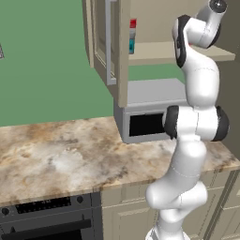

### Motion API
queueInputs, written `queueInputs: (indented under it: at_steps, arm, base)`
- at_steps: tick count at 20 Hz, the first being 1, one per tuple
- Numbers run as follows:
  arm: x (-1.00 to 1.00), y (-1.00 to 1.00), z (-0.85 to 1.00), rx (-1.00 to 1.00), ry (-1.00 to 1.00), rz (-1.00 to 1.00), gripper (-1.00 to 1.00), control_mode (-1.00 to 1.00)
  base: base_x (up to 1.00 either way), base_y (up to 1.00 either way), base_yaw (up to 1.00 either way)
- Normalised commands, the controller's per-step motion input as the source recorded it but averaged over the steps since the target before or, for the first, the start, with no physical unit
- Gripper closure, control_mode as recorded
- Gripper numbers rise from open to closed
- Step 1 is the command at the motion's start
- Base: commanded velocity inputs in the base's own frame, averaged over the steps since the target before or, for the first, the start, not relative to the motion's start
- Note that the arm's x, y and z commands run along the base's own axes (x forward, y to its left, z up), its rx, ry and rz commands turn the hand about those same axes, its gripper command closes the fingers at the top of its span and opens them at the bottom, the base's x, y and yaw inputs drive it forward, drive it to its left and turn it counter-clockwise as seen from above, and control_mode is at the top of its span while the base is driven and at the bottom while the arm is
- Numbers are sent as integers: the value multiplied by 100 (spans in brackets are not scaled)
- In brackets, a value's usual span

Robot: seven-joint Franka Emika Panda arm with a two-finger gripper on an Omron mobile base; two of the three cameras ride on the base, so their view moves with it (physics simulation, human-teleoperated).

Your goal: Stack two cans on top of the other two cans in the cabinet.

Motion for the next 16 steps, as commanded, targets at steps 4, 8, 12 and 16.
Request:
queueInputs:
  at_steps: [4,8,12,16]
  arm:
    - [-49,26,-38,0,-13,0,-100,-100]
    - [-53,42,-33,0,-13,0,-100,-100]
    - [-59,40,-21,0,0,0,-100,-100]
    - [-71,33,-16,0,1,0,-100,-100]
  base:
    - [0,0,0]
    - [0,0,0]
    - [0,0,0]
    - [0,0,0]
